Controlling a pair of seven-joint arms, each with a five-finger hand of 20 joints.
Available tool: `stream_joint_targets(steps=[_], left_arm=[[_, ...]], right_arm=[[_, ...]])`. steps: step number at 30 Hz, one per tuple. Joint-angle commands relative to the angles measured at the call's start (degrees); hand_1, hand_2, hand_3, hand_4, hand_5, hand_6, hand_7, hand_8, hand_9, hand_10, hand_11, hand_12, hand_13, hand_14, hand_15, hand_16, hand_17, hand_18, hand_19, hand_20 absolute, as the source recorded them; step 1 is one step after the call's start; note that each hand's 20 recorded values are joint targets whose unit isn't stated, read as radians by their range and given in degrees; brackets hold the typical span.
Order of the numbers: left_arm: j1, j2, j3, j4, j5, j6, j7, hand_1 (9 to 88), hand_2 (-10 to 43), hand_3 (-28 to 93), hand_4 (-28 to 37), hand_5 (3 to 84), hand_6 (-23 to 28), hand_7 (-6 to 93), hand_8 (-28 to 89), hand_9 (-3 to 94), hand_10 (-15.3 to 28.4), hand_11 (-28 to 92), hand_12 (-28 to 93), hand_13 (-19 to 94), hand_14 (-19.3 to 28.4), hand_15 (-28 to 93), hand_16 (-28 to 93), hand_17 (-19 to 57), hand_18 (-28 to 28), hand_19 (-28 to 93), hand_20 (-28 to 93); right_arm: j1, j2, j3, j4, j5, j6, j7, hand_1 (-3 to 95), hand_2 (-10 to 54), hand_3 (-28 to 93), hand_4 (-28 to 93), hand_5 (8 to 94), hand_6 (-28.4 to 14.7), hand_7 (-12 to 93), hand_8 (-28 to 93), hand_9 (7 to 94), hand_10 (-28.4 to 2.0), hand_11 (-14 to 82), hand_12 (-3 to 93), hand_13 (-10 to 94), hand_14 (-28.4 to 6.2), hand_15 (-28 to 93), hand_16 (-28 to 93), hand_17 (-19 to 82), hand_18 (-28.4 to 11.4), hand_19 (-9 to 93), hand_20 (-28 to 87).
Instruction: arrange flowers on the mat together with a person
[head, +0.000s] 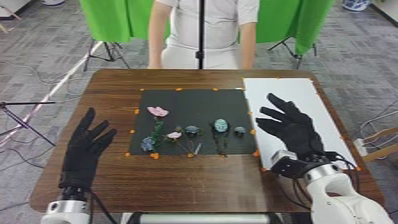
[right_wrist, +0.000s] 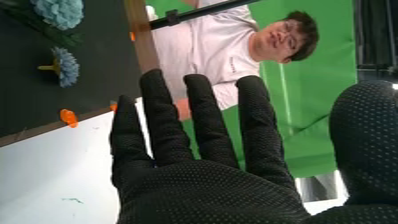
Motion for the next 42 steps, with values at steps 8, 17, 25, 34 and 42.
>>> stream_joint_targets(steps=[8, 17, 25, 34, 42], left_arm=[[0.36, -0.08, 0.09, -0.04, -0.32, -0.05, 0.2, 20.5, 4.2, 75, -28.3, 23.6, -4.4, 12.1, -10, 28.4, 12.2, 9, 13, 23, 18.8, 21, 0, -10.1, 27.1, 46, -1], [0.23, -0.17, 0.32, -0.05, -0.28, -0.13, 0.19, 20.2, 4.1, 75, -28.3, 23.4, -4.5, 12.0, -10, 28.0, 11.7, 8, 13, 23, 18.7, 19, 1, -10.3, 27.1, 45, -1], [0.28, 0.0, 0.47, -0.01, -0.48, 0.18, 0.45, 20.2, 4.1, 75, -28.3, 23.5, -4.4, 11.8, -10, 28.0, 11.7, 8, 14, 23, 18.7, 18, 1, -10.4, 27.1, 46, -1], [0.19, 0.15, 0.65, 0.1, -0.48, 0.23, 0.72, 20.4, 4.2, 75, -28.3, 23.4, -4.4, 11.8, -10, 28.0, 11.8, 8, 14, 23, 18.7, 19, 1, -10.3, 27.1, 46, -1], [0.1, 0.23, 0.73, 0.17, -0.62, 0.35, 0.99, 20.4, 4.2, 75, -28.3, 23.3, -4.4, 11.9, -10, 27.9, 11.8, 8, 14, 23, 18.8, 19, 1, -10.3, 27.2, 46, -1]], right_arm=[[0.96, 0.96, -0.95, 0.2, 1.84, 1.0, -0.29, 19.0, 8.7, 67, -26, 37.9, 3.3, 10, -10, 39.4, -14.0, 5.0, 16.3, 32, -20.0, 11, 27, 1, -21.1, 29, 20], [0.76, 0.62, -0.66, 0.14, 1.59, 0.7, -0.05, 18.9, 8.7, 66, -26, 37.9, 3.4, 10, -10, 39.3, -13.7, 4.8, 16.5, 32, -20.1, 10, 28, 1, -21.2, 29, 20], [0.79, 0.54, -0.83, 0.19, 0.89, 0.75, 0.05, 18.7, 8.7, 66, -26, 37.8, 3.6, 10, -10, 39.3, -13.7, 4.8, 16.7, 32, -19.9, 10, 28, 1, -21.5, 30, 20], [0.68, 0.59, -0.83, 0.23, 0.89, 0.58, -0.07, 18.6, 8.6, 67, -26, 37.9, 3.7, 10, -10, 39.4, -13.8, 4.8, 16.8, 32, -19.8, 11, 28, 1, -21.5, 30, 20], [1.08, 0.56, -1.05, 0.39, 0.88, 0.47, 0.09, 18.6, 8.6, 66, -26, 37.9, 3.8, 10, -10, 39.4, -13.9, 4.8, 16.7, 32, -19.8, 11, 28, 0, -21.4, 30, 21]])
